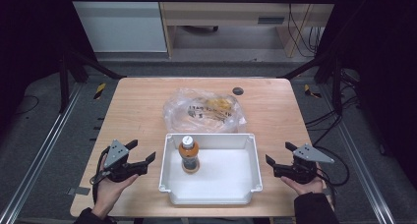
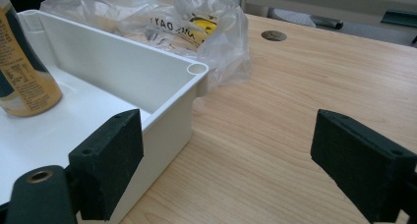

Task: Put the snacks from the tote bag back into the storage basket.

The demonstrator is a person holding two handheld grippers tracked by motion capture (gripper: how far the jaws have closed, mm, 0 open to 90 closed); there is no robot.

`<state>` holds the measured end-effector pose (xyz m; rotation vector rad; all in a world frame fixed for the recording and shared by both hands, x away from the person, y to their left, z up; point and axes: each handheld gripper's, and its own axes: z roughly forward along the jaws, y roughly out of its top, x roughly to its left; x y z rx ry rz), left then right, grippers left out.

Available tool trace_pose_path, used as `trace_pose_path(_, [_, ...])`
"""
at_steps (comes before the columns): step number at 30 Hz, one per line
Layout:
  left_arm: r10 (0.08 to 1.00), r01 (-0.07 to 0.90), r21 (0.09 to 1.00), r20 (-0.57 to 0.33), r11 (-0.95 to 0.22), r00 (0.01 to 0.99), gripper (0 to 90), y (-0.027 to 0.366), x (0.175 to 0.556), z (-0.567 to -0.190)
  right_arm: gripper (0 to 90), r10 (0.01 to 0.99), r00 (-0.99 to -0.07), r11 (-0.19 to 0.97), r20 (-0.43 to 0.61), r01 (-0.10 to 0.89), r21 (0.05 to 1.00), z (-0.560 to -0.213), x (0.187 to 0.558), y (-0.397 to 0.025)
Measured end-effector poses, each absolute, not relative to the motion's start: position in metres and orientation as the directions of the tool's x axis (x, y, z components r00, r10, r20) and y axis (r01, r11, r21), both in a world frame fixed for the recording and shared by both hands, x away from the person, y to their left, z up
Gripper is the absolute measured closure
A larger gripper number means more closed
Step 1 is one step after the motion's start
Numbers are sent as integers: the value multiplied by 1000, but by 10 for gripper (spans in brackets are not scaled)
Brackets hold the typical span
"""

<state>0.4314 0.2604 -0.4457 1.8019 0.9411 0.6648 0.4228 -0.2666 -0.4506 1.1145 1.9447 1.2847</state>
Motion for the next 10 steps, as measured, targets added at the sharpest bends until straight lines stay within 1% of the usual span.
trace_pose_path(10, [843, 321, 916, 35, -243, 537, 198, 271, 437, -453, 126, 865, -502, 197, -2, 336, 921, -450, 422, -268])
